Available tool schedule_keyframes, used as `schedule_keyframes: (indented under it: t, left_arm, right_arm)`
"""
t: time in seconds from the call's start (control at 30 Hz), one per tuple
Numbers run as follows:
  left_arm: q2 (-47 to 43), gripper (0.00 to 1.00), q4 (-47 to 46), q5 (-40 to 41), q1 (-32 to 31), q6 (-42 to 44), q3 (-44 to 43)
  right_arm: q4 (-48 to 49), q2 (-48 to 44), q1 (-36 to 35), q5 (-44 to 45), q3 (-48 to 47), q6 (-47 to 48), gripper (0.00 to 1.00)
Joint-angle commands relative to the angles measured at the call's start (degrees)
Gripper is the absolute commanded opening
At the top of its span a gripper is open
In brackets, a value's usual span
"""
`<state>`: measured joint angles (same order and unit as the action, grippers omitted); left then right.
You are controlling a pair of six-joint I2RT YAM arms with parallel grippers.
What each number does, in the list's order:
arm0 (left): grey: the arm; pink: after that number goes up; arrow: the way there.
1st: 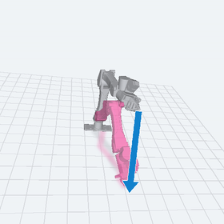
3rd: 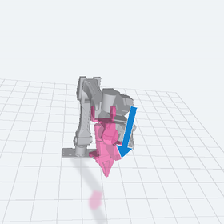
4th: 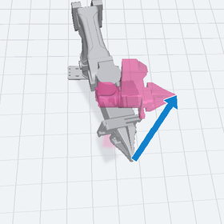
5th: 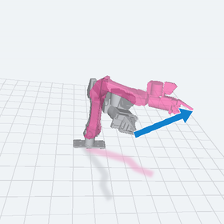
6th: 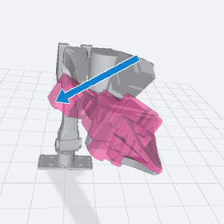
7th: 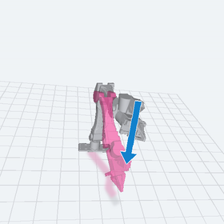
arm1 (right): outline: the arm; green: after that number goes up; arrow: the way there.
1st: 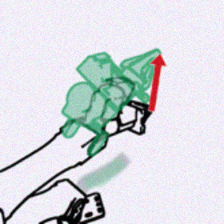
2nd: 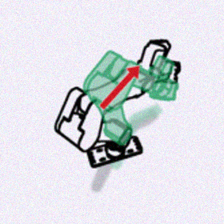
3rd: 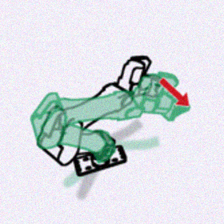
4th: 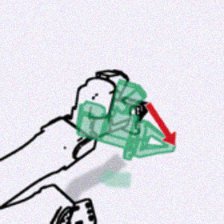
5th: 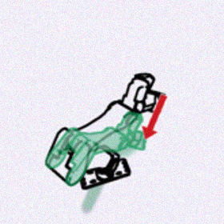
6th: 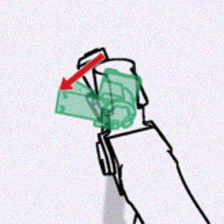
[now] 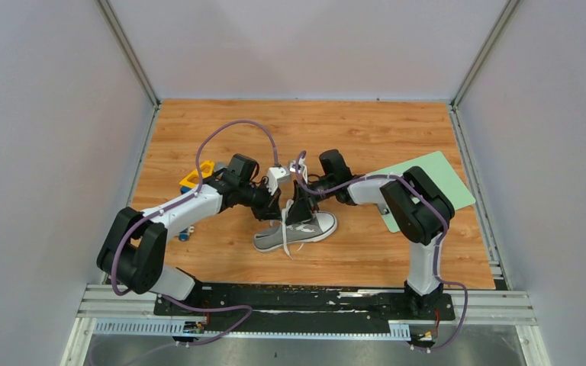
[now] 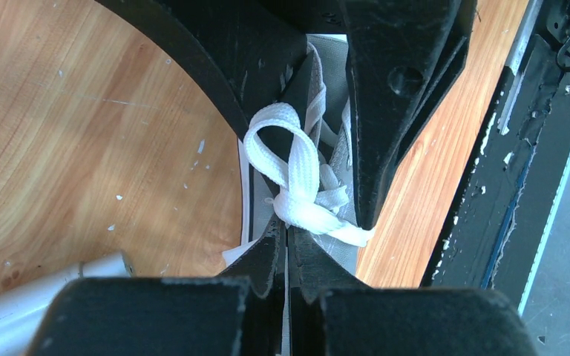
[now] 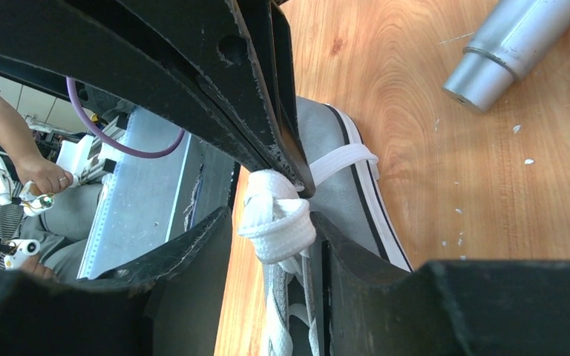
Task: Tie the shoes
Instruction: Cross the shoelace with the shoelace.
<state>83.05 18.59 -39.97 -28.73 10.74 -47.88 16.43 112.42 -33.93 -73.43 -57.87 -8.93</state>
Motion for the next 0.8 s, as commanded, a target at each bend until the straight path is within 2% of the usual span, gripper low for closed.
schedule_keyframes:
  t: [0.0, 0.23, 0.37, 0.43, 0.67, 0.7, 0.77]
  left_arm:
    - [-0.86, 0.00, -1.73, 0.57, 0.61, 0.10, -0.66]
    - [-1.14, 0.00, -1.68, 0.40, 0.61, 0.23, -0.55]
    - [-1.21, 0.00, -1.75, 0.38, 0.61, 0.22, -0.55]
    - [-1.40, 0.00, -1.49, 0.53, 0.58, 0.42, -0.48]
    - [-3.76, 0.00, -0.43, 0.84, 1.59, 1.15, 0.28]
    - [-3.94, 0.01, -0.37, 0.37, 1.82, 1.26, 0.38]
    - [-4.28, 0.15, -0.13, -0.34, 2.03, 1.26, 0.29]
  right_arm:
    - [-1.64, -0.18, -1.05, 0.16, -2.50, 1.40, 0.43]
    - [-3.83, 0.40, -1.40, 3.43, -3.90, 0.40, 0.33]
    - [-4.65, 0.60, -1.40, 3.87, -4.33, 0.47, 0.16]
    - [-5.37, 0.46, -1.40, 3.96, -4.36, 0.76, 0.10]
    - [-8.09, -2.61, -1.39, 5.75, -2.89, 2.75, 0.01]
    - [-8.34, -2.82, -1.40, 6.02, -2.87, 2.77, 0.00]
    - [-9.08, -3.12, -1.41, 6.82, -3.04, 2.92, 0.00]
